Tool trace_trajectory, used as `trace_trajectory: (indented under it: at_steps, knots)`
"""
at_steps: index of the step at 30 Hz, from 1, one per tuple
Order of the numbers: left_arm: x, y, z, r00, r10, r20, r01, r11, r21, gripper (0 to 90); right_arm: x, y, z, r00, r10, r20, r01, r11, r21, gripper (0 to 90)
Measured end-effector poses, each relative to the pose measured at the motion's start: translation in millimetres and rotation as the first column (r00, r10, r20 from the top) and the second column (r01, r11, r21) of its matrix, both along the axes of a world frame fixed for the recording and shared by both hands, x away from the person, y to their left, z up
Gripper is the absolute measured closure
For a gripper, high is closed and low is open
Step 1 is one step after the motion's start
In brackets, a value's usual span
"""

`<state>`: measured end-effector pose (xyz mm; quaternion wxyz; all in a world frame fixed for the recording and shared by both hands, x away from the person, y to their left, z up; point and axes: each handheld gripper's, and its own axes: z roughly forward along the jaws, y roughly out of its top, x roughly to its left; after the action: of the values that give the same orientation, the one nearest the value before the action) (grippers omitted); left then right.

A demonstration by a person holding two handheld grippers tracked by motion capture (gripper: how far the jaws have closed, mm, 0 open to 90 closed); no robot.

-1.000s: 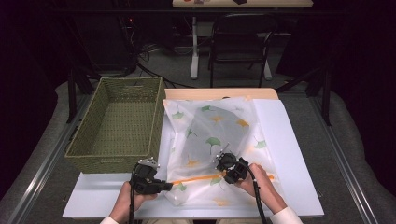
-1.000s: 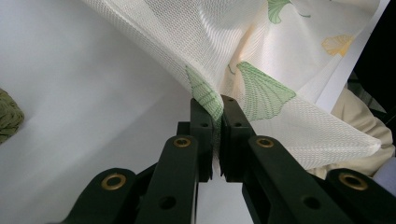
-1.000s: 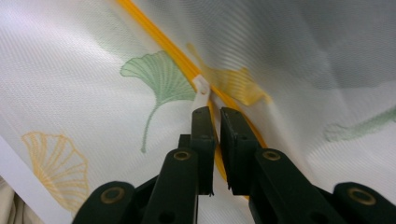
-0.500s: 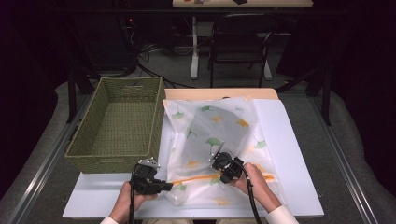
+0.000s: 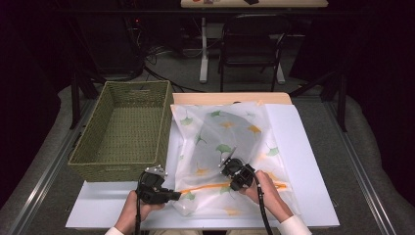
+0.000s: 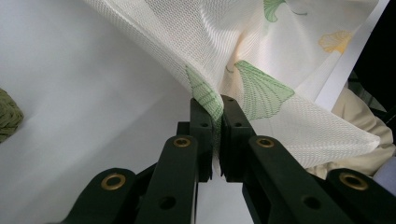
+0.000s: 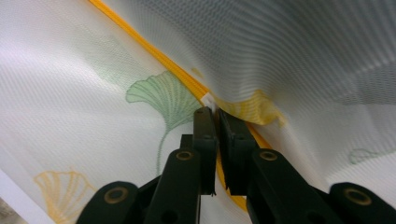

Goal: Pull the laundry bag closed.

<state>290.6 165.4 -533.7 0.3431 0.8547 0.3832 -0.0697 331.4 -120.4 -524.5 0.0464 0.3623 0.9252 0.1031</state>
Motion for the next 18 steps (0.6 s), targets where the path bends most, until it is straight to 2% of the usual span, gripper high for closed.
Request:
trace_trajectory:
  at_steps: [2,3,8,10,12,15,18]
  knots:
    - [0.0,-0.2,-0.1,1.0,-0.001,0.0,0.001,1.0,0.0,85.8,-0.8,-0.8,1.3,0.9999,0.011,0.009,-0.011,1.0,0.0,87.4]
    - [0.1,-0.1,-0.2,1.0,-0.001,-0.001,0.001,1.0,-0.001,85.9,-1.7,-0.5,2.4,0.9996,0.013,0.027,-0.013,1.0,-0.005,87.5]
    - [0.6,0.7,-0.5,1.0,-0.005,-0.006,0.005,1.0,-0.008,85.9,-5.7,4.3,2.5,0.9966,0.057,0.059,-0.054,0.997,-0.05,88.0]
    - [0.3,-0.1,-0.5,1.0,0.001,-0.003,-0.001,1.0,0.007,86.1,-7.4,5.6,2.8,0.9966,0.049,0.066,-0.044,0.997,-0.065,88.3]
    - [0.1,-0.7,-0.7,1.0,0.003,-0.006,-0.003,1.0,0.008,86.3,-7.2,3.4,4.0,0.9968,0.033,0.073,-0.029,0.998,-0.052,88.3]
    - [-0.4,-2.0,-0.1,1.0,-0.001,0.001,0.001,0.9999,0.011,86.6,-7.1,-3.3,4.8,0.9984,0.015,0.055,-0.014,1.0,-0.019,88.4]
    - [0.1,-2.7,-0.6,1.0,-0.007,-0.002,0.007,0.9998,0.019,86.7,-8.6,-6.3,4.9,0.9985,0.018,0.051,-0.017,1.0,-0.014,88.4]
